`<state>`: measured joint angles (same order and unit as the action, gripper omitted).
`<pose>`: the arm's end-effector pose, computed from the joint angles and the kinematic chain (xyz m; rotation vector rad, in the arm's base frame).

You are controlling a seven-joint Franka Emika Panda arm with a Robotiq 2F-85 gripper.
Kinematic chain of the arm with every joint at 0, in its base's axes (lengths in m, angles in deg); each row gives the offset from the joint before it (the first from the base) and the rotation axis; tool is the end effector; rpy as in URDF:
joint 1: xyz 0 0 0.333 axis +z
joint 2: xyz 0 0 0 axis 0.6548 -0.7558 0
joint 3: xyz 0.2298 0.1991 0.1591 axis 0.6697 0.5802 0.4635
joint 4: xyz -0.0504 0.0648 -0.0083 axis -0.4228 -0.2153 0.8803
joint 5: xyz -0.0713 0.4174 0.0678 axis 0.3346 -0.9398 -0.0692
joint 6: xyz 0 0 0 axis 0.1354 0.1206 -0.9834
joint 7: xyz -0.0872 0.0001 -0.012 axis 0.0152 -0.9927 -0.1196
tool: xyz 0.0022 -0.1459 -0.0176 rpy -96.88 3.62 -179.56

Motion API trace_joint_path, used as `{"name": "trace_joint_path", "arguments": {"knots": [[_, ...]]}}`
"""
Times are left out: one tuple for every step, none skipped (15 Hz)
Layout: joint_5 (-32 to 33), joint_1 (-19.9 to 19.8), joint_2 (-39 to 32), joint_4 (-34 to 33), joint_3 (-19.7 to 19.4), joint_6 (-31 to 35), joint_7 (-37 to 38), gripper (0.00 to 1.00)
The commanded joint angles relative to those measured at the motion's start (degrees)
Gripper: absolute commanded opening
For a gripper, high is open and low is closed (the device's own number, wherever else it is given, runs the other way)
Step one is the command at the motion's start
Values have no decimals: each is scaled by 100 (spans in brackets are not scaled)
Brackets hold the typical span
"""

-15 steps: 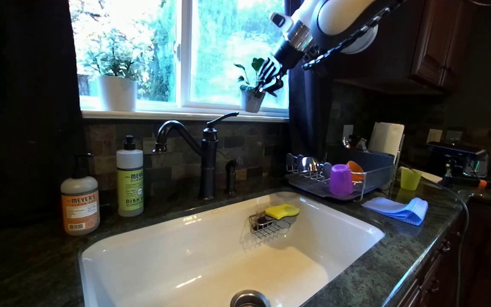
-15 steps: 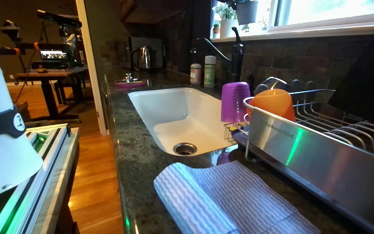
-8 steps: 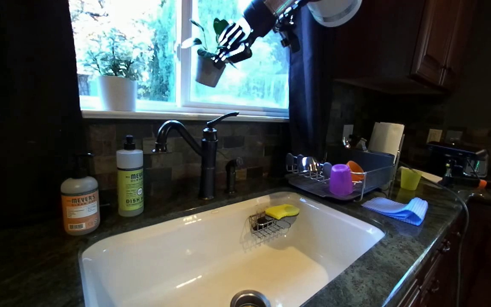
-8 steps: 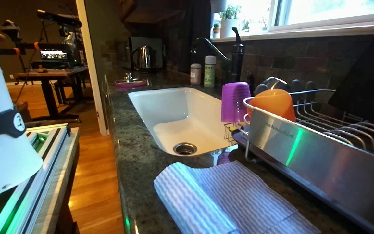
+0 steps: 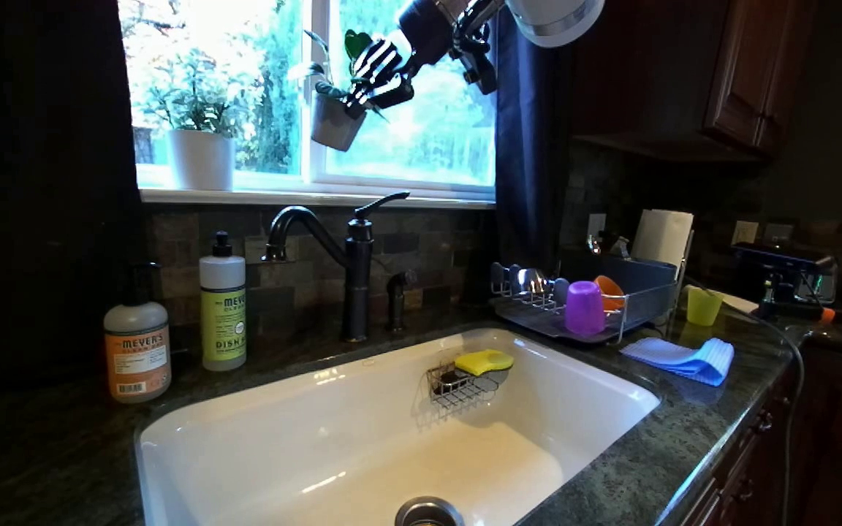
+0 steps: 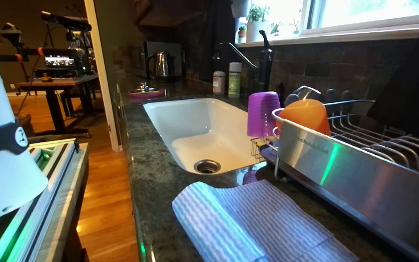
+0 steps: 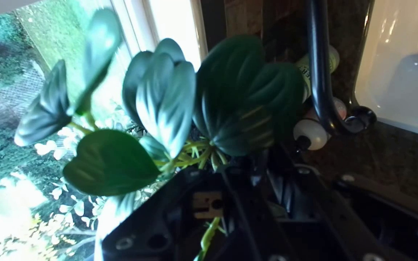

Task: Move the potted plant near the tap, to the counter on the left

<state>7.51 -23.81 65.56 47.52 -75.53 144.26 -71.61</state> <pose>0.5923 0.2695 0.5573 1.8348 1.9029 1.1704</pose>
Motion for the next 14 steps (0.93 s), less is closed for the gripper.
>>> {"name": "trace_joint_path", "arguments": {"knots": [[-219,220,-556,-725,141,-283,-619,4],[-285,306,-811,-1073,236,-467,-868,4],[-216,361,-1077,-1421,335,-673,-923,4],[-190,423,-1319,-1754,444,-900,-1028,4],[-183,481,-1541,-2071,565,-1137,-1138,4],[-118,255,-1801,-2408,955,-1378,-1244,4],[-96,243,-2041,-2736,1114,-1647,-1387,4],[-35,249,-2303,-3055,1275,-1896,-1486,4],[-10,250,-2544,-3375,1418,-2175,-1637,4],[17,285,-2826,-3694,1546,-2395,-1790,4],[30,296,-3052,-4004,1647,-2696,-1973,4],[49,346,-3308,-4310,1737,-2941,-2142,4],[90,413,-3557,-4605,1801,-3184,-2320,4],[110,487,-3772,-4806,1860,-3374,-2499,4]]}}
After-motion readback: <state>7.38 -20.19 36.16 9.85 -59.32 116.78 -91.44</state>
